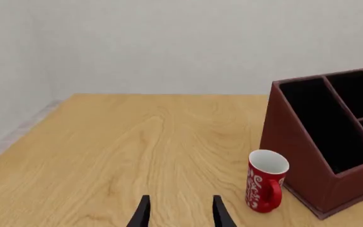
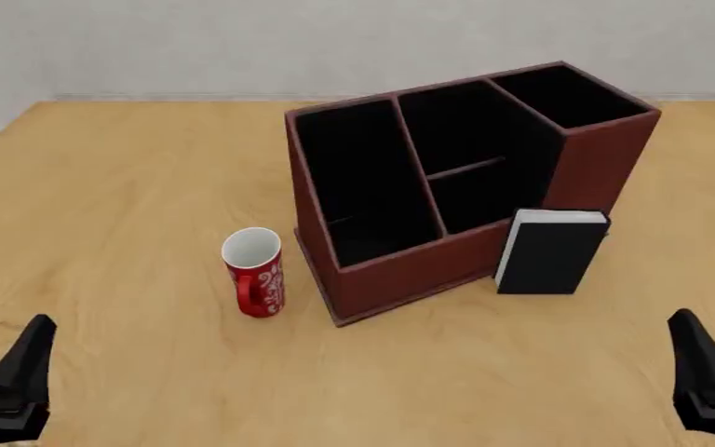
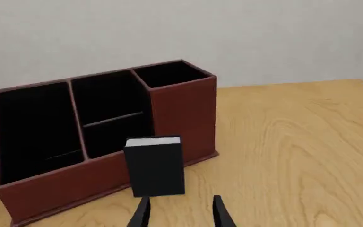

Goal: Pick up the book and place it in the left compartment of the caddy.

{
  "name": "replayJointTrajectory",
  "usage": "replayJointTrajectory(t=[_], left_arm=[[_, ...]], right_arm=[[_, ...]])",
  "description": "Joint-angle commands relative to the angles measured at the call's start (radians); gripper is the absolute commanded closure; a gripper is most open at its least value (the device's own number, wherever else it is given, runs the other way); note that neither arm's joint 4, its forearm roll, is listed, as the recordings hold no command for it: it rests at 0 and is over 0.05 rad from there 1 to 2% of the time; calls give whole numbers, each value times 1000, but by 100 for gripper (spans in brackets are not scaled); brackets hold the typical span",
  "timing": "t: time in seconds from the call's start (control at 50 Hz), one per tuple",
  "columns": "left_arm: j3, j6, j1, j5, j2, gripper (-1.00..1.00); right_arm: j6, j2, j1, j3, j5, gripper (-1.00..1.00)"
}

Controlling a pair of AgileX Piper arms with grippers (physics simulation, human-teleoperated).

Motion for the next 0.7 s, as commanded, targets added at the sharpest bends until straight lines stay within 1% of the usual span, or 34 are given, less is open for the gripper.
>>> replayJointTrajectory(t=[0.02, 0.12, 0.16, 0.18, 0.24, 0.28, 0.38, 0.4, 0.42, 0.44, 0.46, 0.48, 0.5, 0.52, 0.54, 0.6, 0.62, 0.64, 0.68, 0.7], left_arm=[[21, 12, 0, -26, -23, -100], [25, 15, 4, -48, 6, -100], [25, 19, 4, -42, -1, -100], [26, 4, 3, -41, 3, -100], [26, 14, 6, -32, -10, -100], [26, 11, 4, -29, -11, -100], [20, 5, -9, -9, -24, -100], [20, 5, -9, -9, -24, -100], [18, 2, -18, -5, -25, -100], [18, 2, -18, -5, -25, -100], [18, 16, -24, -11, -28, -100], [18, 12, -25, -9, -28, -100], [17, 9, -27, -8, -28, -100], [17, 10, -28, -8, -28, -100], [17, 13, -32, -12, -29, -100], [16, 11, -42, -12, -29, -100], [14, 9, -44, -12, -29, -100], [14, 8, -46, -12, -29, -100], [15, 6, -48, -16, -29, -100], [15, 4, -51, -14, -29, -100]], right_arm=[[-66, -54, 50, 53, -54, -100], [-75, -52, 57, 54, -49, -100], [-80, -51, 61, 54, -49, -100], [-81, -50, 64, 54, -50, -100], [-86, -50, 66, 54, -51, -100], [-95, -51, 70, 53, -53, -100], [-146, -44, 101, 30, -29, -100], [-146, -44, 101, 30, -29, -100], [-177, -46, 118, 2, 6, -100], [-177, -53, 118, 1, 13, -100], [-205, -48, 132, -16, 27, -100], [-218, -51, 148, -28, 38, -100], [-254, -42, 158, -37, 57, -100], [-269, -47, 172, -54, 73, -100], [-310, -38, 192, -75, 99, -100], [-349, 1, 223, -129, 143, -100], [-391, 22, 223, -146, 153, -100], [-416, 30, 227, -158, 163, -100], [-417, 63, 243, -188, 184, -100], [-444, 92, 248, -194, 189, -100]])
